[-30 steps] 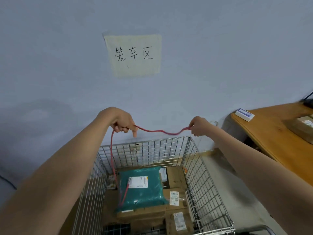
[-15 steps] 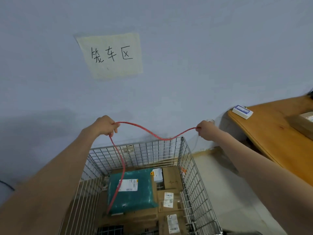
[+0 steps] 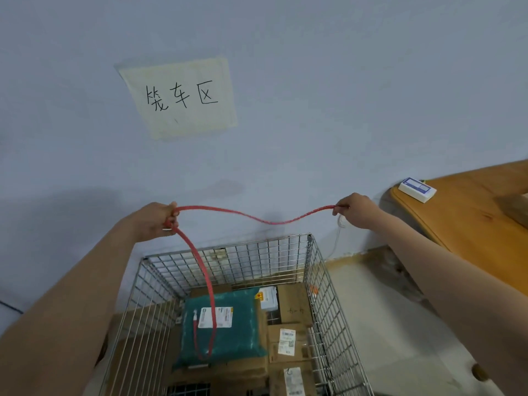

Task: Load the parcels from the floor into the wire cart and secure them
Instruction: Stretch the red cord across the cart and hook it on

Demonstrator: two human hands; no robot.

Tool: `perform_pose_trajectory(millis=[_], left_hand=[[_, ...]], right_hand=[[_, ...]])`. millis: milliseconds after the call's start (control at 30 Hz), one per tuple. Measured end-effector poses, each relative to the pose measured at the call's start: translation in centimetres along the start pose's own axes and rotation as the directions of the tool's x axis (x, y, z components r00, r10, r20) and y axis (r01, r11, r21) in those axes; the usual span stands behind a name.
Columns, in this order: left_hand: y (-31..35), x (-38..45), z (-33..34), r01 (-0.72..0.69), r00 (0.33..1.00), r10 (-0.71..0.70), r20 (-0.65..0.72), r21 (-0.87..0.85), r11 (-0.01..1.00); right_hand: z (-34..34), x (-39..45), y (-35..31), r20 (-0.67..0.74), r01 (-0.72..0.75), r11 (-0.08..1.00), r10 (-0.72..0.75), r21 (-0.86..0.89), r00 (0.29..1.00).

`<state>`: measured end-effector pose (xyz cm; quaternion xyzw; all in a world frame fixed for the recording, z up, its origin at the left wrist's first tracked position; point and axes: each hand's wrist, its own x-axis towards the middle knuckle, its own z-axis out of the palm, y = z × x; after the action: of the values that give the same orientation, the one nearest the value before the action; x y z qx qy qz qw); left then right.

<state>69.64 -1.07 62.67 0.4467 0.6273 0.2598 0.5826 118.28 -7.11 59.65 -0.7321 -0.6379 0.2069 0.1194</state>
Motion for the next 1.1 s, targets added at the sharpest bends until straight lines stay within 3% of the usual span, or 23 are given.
perform_pose_trajectory(millis=[67, 133, 300, 433, 500, 633, 733, 800, 867, 933, 1033, 1100], left_hand=[[0.9, 0.4, -0.9, 0.021, 1.000, -0.025, -0.014, -0.208, 0.978], [1.6, 0.6, -2.1, 0.021, 0.999, -0.014, 0.031, -0.239, 0.971], [1.3, 1.4, -4.9, 0.100, 0.979, -0.126, 0.158, 0.163, 0.982], [-0.3, 3.3, -5.8, 0.146, 0.980, -0.180, 0.089, 0.296, 0.944], [-0.7, 4.1, -5.7, 0.140, 0.987, -0.152, 0.050, 0.190, 0.972], [-0.8, 4.7, -4.6, 0.191, 0.973, -0.171, 0.157, -0.118, 0.975], [-0.5, 5.2, -4.0, 0.262, 0.960, -0.204, 0.190, -0.369, 0.892], [0.4, 5.0, -3.2, 0.316, 0.938, -0.203, 0.282, -0.449, 0.836], [2.1, 4.1, -2.3, 0.337, 0.902, -0.182, 0.391, -0.376, 0.863], [3.9, 3.1, -1.4, 0.286, 0.890, -0.197, 0.411, -0.167, 0.944], [5.6, 2.2, -0.8, 0.155, 0.948, -0.194, 0.254, 0.165, 0.974], [5.9, 2.3, -1.2, 0.026, 0.990, -0.080, 0.113, 0.409, 0.912]], right_hand=[[0.3, 0.4, 0.3, -0.045, -0.056, 0.998, 0.055, -0.001, 0.997], [0.4, 0.5, 0.6, -0.076, -0.126, 0.989, 0.132, 0.075, 0.988], [0.5, 0.3, 0.4, -0.220, -0.143, 0.987, 0.157, 0.077, 0.963], [1.0, 0.2, -1.2, -0.245, -0.127, 0.992, 0.124, 0.003, 0.962], [1.2, 0.4, -2.1, -0.267, -0.131, 0.991, 0.130, 0.015, 0.955], [1.8, 0.4, -3.7, -0.257, -0.169, 0.986, 0.167, 0.016, 0.952], [2.6, 0.5, -4.6, -0.154, -0.242, 0.970, 0.241, 0.013, 0.958], [3.3, 0.8, -5.2, -0.070, -0.289, 0.955, 0.285, -0.064, 0.956], [4.1, 1.3, -6.0, -0.053, -0.304, 0.941, 0.299, -0.148, 0.953], [4.6, 1.3, -7.5, -0.031, -0.297, 0.940, 0.296, -0.169, 0.955], [4.8, 1.0, -9.5, -0.009, -0.291, 0.942, 0.294, -0.168, 0.956], [4.7, 1.3, -9.8, -0.031, -0.279, 0.949, 0.277, -0.150, 0.960]])
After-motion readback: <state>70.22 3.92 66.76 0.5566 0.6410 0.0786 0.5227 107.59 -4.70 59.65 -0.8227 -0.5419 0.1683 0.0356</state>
